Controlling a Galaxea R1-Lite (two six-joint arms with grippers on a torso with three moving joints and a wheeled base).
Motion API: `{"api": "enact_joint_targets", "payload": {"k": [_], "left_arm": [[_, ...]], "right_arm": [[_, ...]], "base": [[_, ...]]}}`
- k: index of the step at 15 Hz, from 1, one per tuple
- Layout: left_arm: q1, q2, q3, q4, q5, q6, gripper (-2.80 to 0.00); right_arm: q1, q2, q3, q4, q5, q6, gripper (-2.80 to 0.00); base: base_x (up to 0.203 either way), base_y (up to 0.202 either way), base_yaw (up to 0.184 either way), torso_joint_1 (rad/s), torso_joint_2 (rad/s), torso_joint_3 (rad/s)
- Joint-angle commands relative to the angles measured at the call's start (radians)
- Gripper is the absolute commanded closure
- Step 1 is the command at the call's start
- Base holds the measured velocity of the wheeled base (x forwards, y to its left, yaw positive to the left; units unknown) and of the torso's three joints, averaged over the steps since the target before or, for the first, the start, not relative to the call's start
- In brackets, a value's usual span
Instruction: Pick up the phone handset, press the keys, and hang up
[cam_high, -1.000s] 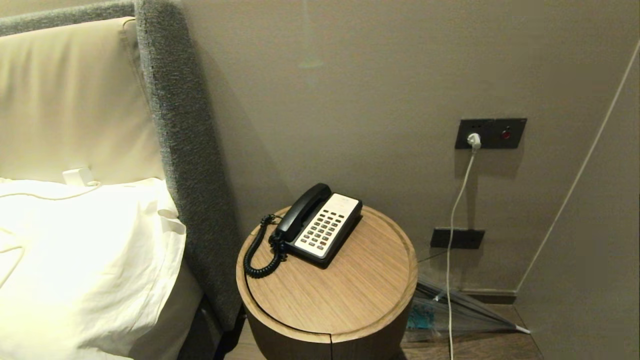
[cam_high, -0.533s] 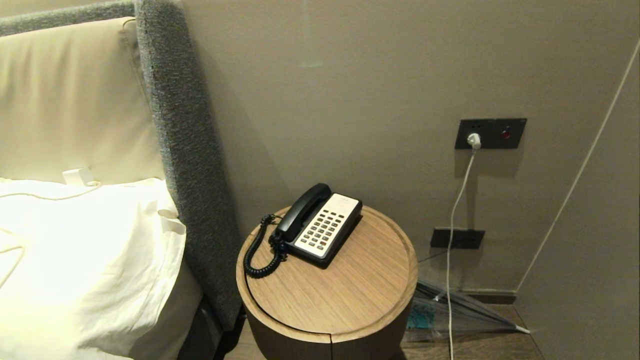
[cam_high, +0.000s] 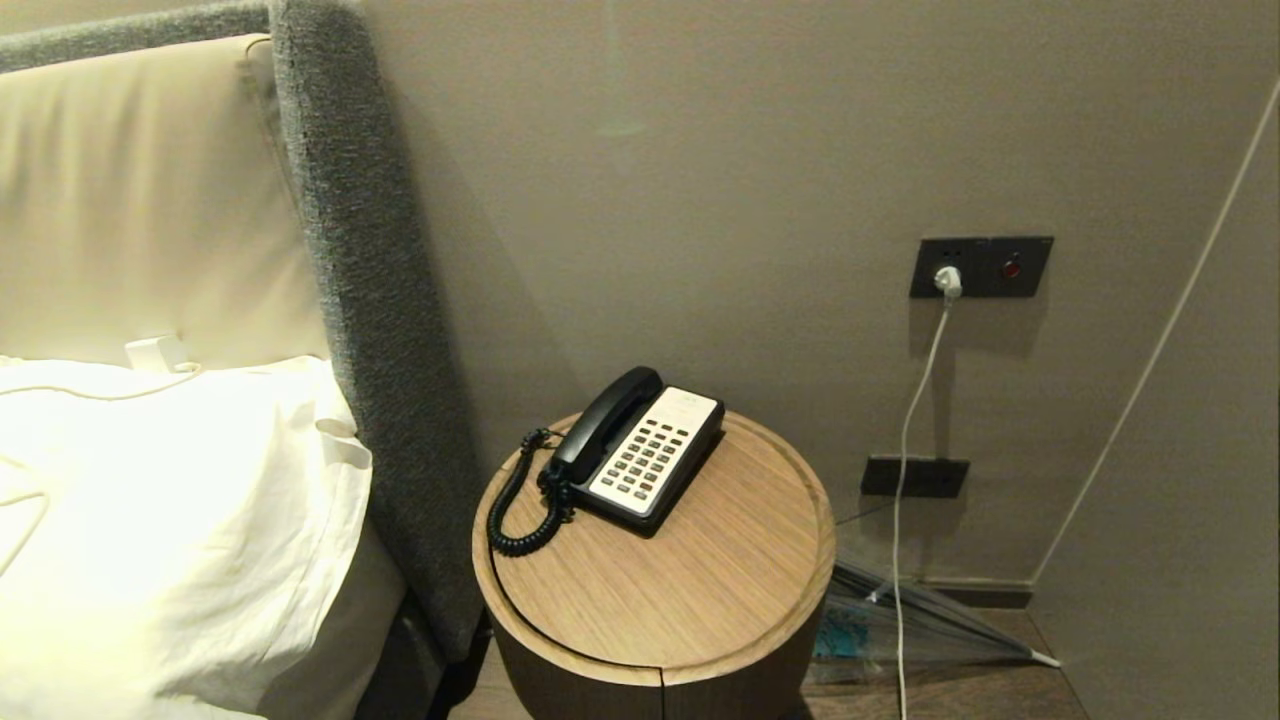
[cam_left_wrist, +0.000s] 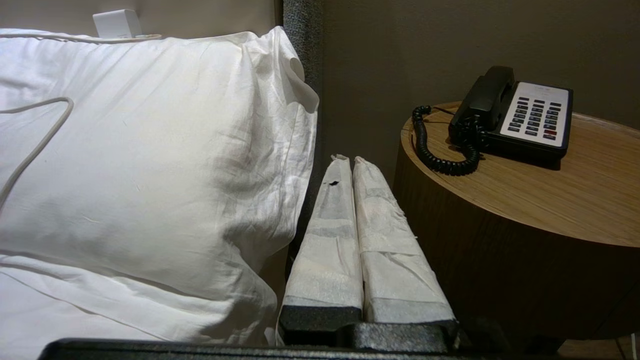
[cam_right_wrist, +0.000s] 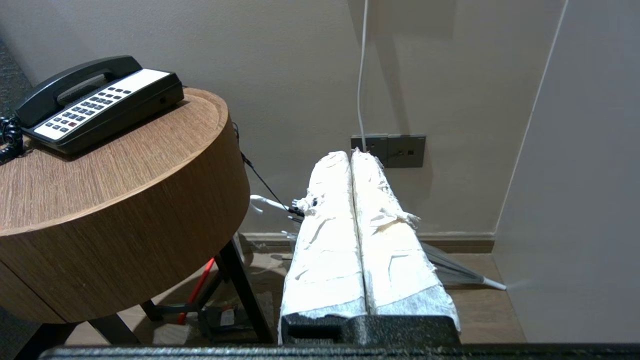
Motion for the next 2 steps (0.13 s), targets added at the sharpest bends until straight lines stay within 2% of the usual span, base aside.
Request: {"api": "enact_joint_targets", "payload": {"k": [1,2], "left_arm": [[0.0,0.001,0.04,-0.001,0.0,-0.001,0.0],[0.0,0.001,0.04,-0.001,0.0,0.001,0.0]], "right_arm": [[0.0,0.0,0.017,-0.002,0.0,-0.001,0.0],[0.0,0.0,0.017,-0.002,0.0,0.0,0.0]], "base": [[0.0,0.0,0.0,0.0,0.0,0.0],[0.0,0.0,0.0,0.0,0.0,0.0]]}}
